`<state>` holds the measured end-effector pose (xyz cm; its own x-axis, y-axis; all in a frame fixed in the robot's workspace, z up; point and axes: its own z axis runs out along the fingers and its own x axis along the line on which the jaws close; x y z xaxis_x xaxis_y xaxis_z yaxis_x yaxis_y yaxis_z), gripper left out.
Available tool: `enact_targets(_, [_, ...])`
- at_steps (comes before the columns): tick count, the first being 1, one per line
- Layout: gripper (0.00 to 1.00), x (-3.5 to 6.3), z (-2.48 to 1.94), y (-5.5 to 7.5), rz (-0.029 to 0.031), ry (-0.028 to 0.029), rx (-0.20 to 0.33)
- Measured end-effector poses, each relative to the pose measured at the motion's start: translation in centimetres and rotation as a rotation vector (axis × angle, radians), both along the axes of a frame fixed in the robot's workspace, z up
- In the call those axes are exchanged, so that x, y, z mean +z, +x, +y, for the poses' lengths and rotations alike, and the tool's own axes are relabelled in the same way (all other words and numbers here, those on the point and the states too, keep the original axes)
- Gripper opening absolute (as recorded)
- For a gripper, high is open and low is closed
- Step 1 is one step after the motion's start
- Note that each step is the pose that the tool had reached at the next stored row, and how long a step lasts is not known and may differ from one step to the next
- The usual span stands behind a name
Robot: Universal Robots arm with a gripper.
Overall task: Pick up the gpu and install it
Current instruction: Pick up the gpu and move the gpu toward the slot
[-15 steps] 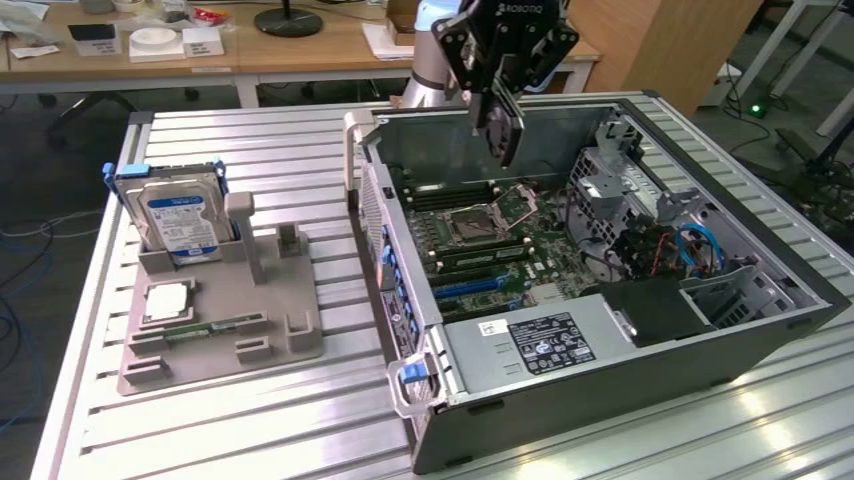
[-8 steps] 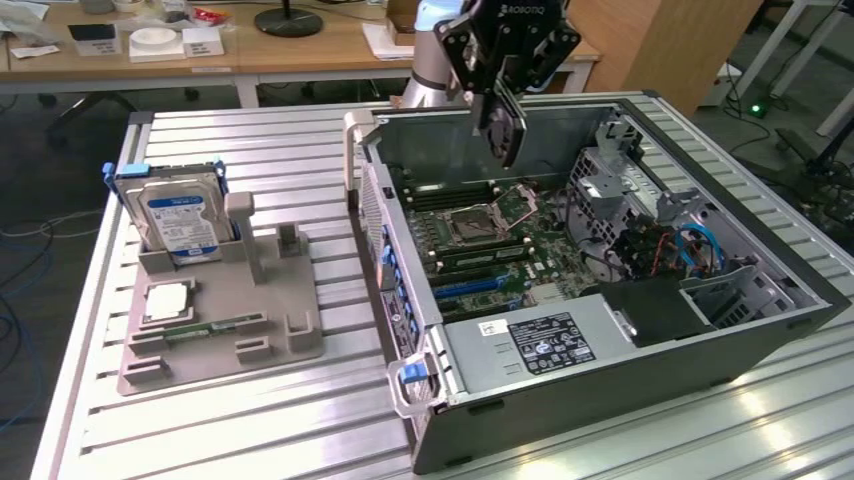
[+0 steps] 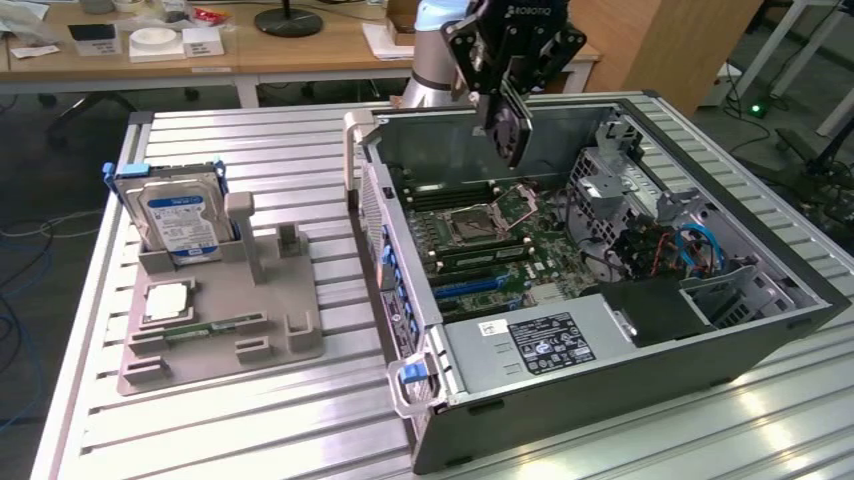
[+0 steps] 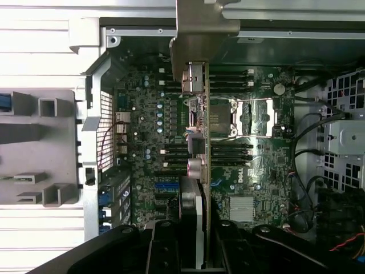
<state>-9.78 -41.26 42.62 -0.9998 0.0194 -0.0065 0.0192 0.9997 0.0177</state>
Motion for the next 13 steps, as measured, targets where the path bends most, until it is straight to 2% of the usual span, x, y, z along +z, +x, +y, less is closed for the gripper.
enact_targets(13, [0.28,-0.12,0.0,1.9,0.0,0.0,0.0])
